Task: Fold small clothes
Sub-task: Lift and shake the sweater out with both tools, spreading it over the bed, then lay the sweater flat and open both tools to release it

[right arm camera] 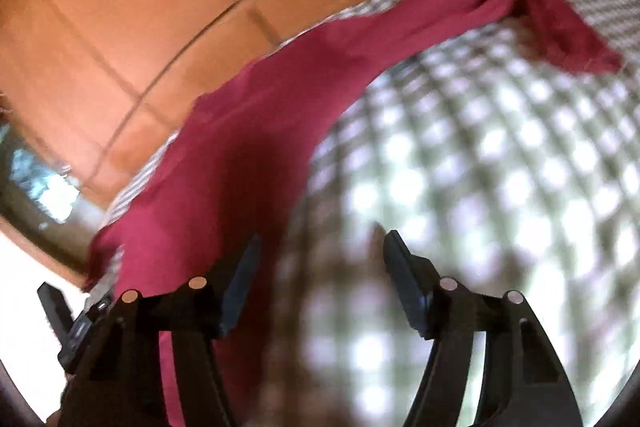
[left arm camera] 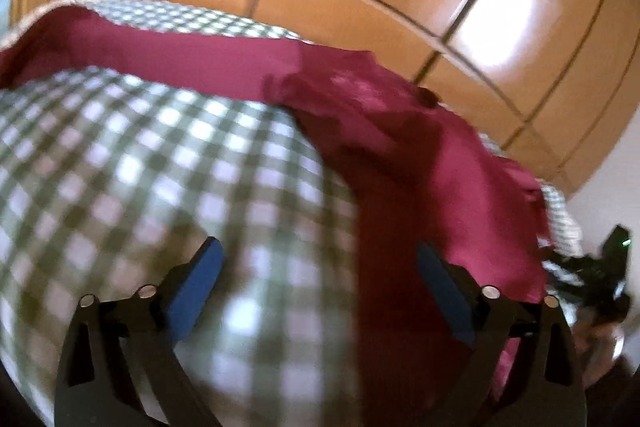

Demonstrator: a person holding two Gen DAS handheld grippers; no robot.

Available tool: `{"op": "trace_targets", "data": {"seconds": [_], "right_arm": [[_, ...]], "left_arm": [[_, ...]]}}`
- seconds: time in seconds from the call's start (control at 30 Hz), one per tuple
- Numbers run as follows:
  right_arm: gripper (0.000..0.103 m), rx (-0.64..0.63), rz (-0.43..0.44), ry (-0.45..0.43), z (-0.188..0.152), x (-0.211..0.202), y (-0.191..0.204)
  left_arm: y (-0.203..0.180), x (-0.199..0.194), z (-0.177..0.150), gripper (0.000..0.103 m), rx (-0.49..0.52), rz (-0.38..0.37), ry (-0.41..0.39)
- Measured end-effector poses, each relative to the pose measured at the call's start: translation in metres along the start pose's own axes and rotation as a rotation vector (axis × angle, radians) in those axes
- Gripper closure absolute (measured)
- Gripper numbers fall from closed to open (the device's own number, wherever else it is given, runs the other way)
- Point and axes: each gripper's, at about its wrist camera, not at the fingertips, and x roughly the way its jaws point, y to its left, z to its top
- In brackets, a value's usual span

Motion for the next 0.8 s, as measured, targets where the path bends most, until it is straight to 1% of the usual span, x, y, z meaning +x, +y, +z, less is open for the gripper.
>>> {"op": "trace_targets", "data": {"seconds": [0.03,0.07,0.2,0.27,0.3,0.33,0.37,0.4,0.43,0.47,0.5,0.53,0.57,0.6,0.63,0.67,0.7,0.73,0.77,0.8], "right_arm": [[0.039,-0.004,0.028,0.010,-0.010,0.001,0.008],[0.039,-0.002,0.053,0.022,-0.017,0.002,0.013],[0.041,-0.006,0.125,0.054,-0.044,0.013,0.037],[0.050,-0.041,0.138,0.074,-0.050,0.018,0.051],[0.063,-0.059,0.147,0.090,-0.050,0.020,0.057],[0.071,-0.074,0.143,0.102,-0.048,0.022,0.061],[0.075,-0.088,0.129,0.098,-0.047,0.022,0.064],[0.083,-0.093,0.126,0.087,-0.044,0.017,0.067],[0.086,-0.090,0.122,0.065,-0.037,0.007,0.067],[0.087,-0.084,0.113,0.039,-0.031,-0.004,0.067],[0.092,-0.084,0.106,0.009,-0.023,-0.019,0.065],[0.093,-0.090,0.103,-0.021,-0.015,-0.035,0.067],[0.094,-0.101,0.099,-0.046,-0.012,-0.049,0.067],[0.097,-0.124,0.084,-0.080,-0.007,-0.067,0.068],[0.100,-0.145,0.074,-0.102,-0.005,-0.078,0.069],[0.100,-0.177,0.059,-0.127,-0.003,-0.092,0.070],[0.100,-0.198,0.070,-0.129,-0.004,-0.103,0.069],[0.097,-0.206,0.110,-0.109,-0.006,-0.107,0.068],[0.096,-0.194,0.167,-0.074,-0.008,-0.106,0.063],[0.082,-0.182,0.193,-0.057,-0.013,-0.104,0.059]], "left_arm": [[-0.003,-0.002,-0.006,0.014,-0.007,-0.027,0.012],[-0.007,-0.004,-0.011,0.015,-0.005,-0.039,0.018],[-0.030,-0.007,-0.030,0.015,0.060,-0.068,0.044],[-0.040,-0.006,-0.035,0.025,0.081,-0.086,0.066],[-0.043,-0.007,-0.036,0.046,0.090,-0.086,0.079],[-0.045,-0.007,-0.036,0.076,0.093,-0.082,0.096],[-0.045,-0.005,-0.034,0.086,0.085,-0.083,0.122],[-0.042,-0.008,-0.032,0.090,0.066,-0.097,0.137],[-0.040,-0.011,-0.029,0.092,0.046,-0.112,0.135],[-0.035,-0.022,-0.024,0.092,0.017,-0.125,0.114],[-0.031,-0.031,-0.021,0.093,0.000,-0.129,0.092],[-0.025,-0.047,-0.016,0.093,-0.025,-0.139,0.060],[-0.020,-0.056,-0.014,0.093,-0.040,-0.147,0.041],[-0.015,-0.068,-0.012,0.093,-0.053,-0.154,0.022],[-0.010,-0.078,-0.012,0.093,-0.056,-0.149,0.006],[-0.004,-0.088,-0.013,0.093,-0.052,-0.126,-0.009],[0.000,-0.092,-0.015,0.093,-0.049,-0.111,-0.009],[0.004,-0.094,-0.019,0.093,-0.048,-0.100,0.001],[0.009,-0.093,-0.026,0.093,-0.045,-0.081,0.022],[0.011,-0.089,-0.031,0.093,-0.041,-0.063,0.039]]}}
